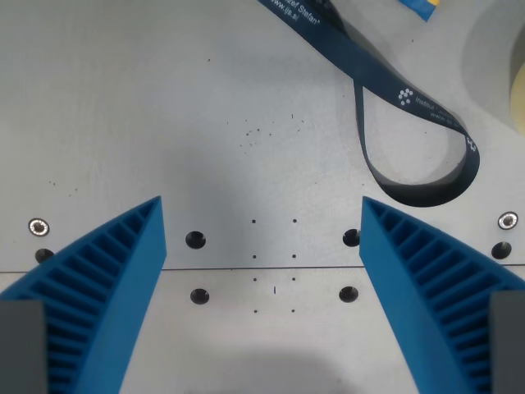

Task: Move in base positive z

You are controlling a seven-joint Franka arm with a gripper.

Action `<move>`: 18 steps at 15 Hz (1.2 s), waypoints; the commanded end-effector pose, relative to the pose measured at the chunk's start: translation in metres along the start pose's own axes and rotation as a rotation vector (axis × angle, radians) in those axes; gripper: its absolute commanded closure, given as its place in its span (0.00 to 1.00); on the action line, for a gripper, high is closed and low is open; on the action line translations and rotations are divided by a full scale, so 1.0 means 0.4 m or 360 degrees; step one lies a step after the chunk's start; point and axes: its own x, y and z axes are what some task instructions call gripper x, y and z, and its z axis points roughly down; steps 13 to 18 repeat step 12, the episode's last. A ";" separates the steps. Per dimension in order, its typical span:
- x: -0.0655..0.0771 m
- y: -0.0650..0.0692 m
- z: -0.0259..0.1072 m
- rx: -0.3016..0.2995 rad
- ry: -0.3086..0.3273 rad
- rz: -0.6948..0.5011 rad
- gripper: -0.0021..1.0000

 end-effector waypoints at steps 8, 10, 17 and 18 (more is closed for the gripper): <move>-0.002 0.001 -0.107 0.0000 0.0010 0.0000 0.00; -0.002 0.001 -0.132 0.0000 0.0010 0.0000 0.00; -0.002 0.001 -0.157 0.0000 0.0010 0.0000 0.00; -0.002 0.001 -0.157 0.0000 0.0010 0.0000 0.00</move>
